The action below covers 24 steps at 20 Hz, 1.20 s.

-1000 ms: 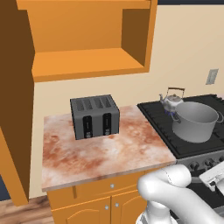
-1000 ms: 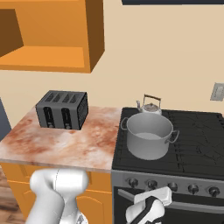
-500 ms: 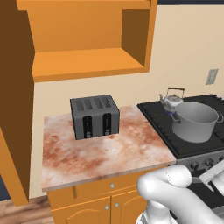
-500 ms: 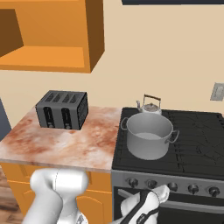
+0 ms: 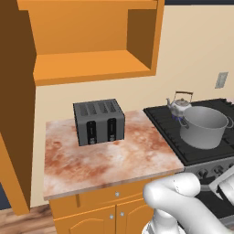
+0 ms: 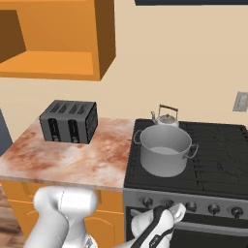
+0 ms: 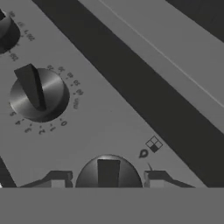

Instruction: Pick the kettle from the cabinet and place it on a stove burner. Then pick the pot from the counter and place it on another stove burner. Finally, turn both burners on.

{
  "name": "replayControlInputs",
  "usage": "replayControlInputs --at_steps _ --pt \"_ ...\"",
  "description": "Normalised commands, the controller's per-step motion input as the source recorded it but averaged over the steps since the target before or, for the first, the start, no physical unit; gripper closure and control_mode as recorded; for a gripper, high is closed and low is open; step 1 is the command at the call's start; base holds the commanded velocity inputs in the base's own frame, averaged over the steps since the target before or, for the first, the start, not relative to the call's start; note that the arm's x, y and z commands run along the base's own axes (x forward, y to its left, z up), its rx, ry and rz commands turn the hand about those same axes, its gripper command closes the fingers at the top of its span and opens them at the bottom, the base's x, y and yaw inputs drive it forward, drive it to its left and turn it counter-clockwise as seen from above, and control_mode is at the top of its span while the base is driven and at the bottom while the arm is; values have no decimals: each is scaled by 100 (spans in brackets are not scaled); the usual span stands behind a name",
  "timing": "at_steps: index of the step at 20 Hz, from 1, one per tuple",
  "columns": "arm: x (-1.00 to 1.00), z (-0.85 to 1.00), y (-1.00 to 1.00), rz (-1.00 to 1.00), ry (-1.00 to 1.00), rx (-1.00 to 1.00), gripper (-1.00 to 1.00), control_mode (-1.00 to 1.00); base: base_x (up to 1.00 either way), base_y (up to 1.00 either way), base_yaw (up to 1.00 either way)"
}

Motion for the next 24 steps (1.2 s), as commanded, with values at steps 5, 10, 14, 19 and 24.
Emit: replayControlInputs --at_steps 5,10,14,19,24 --pt "-3 -1 4 0 3 -8 -100 -100 0 0 0" --pt "-31 9 0 0 -3 0 -100 -100 0 0 0" --pt "-61 22 -4 0 -8 0 -100 -100 0 0 0" --pt "-76 34 -5 0 -10 1 -100 -100 0 0 0" --pt "-75 44 0 4 -2 8 -100 -100 0 0 0"
